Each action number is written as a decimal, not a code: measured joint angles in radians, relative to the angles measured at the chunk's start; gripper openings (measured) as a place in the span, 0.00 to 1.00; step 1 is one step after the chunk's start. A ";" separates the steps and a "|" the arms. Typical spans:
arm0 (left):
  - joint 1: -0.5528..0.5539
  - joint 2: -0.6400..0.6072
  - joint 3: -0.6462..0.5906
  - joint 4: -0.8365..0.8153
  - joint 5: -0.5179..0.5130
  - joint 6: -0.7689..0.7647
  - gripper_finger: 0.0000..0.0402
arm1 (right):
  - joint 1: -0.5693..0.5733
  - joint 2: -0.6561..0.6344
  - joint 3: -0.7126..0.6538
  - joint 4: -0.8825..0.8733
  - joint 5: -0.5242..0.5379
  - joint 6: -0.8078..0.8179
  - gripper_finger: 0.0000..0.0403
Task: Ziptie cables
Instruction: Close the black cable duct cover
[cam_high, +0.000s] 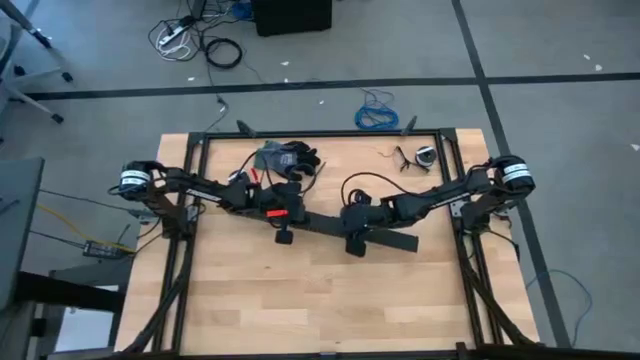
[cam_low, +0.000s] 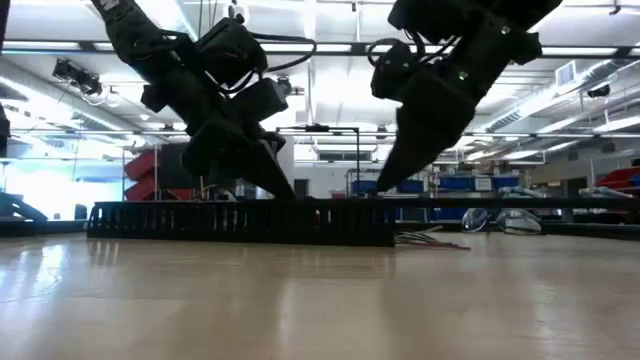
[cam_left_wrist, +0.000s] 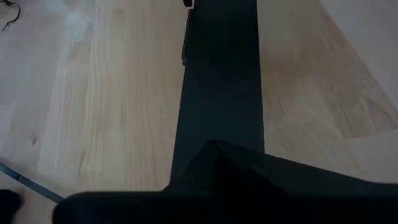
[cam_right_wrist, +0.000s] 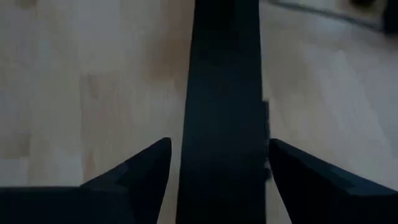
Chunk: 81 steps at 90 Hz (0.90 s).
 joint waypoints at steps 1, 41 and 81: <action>0.000 0.000 0.000 0.000 0.000 0.000 0.00 | -0.002 0.000 0.000 0.004 0.000 -0.002 0.65; 0.000 0.003 -0.003 0.030 -0.001 -0.088 0.00 | -0.043 0.036 -0.001 0.100 -0.064 -0.066 0.04; -0.002 0.003 -0.003 0.056 -0.049 -0.199 0.00 | -0.064 0.105 0.001 0.160 -0.123 -0.036 0.00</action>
